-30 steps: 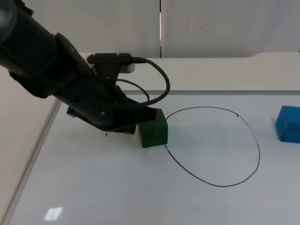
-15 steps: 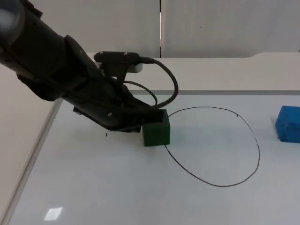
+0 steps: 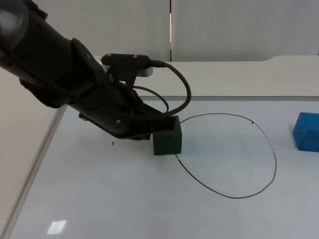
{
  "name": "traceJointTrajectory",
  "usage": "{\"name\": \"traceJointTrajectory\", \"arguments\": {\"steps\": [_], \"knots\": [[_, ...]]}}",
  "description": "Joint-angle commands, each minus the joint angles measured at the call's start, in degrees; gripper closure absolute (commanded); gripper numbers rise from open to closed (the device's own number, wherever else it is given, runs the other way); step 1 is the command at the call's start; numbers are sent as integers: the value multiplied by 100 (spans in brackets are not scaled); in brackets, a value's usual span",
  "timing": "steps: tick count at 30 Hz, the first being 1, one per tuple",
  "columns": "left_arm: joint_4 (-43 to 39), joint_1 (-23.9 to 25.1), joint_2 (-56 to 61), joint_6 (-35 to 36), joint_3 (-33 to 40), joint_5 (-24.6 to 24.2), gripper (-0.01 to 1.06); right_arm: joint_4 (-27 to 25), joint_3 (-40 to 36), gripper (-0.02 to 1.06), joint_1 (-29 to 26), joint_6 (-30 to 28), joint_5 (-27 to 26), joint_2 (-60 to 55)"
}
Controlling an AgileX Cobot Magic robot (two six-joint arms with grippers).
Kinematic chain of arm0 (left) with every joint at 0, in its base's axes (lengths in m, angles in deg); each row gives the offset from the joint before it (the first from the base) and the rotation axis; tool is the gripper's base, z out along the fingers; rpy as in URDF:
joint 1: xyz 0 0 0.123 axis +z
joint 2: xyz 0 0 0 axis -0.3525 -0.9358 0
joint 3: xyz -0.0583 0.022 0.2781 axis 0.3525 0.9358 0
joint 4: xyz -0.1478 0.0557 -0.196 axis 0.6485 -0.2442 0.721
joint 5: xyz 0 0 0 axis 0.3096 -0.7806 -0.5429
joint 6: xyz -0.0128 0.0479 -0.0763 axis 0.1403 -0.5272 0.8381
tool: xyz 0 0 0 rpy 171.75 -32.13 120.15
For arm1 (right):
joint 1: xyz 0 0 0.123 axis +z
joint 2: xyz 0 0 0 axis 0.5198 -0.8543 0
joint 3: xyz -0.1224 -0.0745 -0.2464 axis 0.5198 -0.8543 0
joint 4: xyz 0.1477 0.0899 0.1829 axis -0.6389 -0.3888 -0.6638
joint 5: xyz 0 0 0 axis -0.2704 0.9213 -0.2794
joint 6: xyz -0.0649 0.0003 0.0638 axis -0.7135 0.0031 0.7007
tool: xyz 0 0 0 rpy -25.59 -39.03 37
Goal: Push the two cubes into the marked area.
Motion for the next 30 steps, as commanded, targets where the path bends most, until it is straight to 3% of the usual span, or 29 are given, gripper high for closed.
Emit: {"name": "traceJointTrajectory", "arguments": {"steps": [1,30], "knots": [[60,-64,6,-1,-31,27,105,7,-7,-1,-17,-37,-21,26],[108,-286,-219,45,-320,-108,105,7,-7,-1,-17,-37,-21,26]]}}
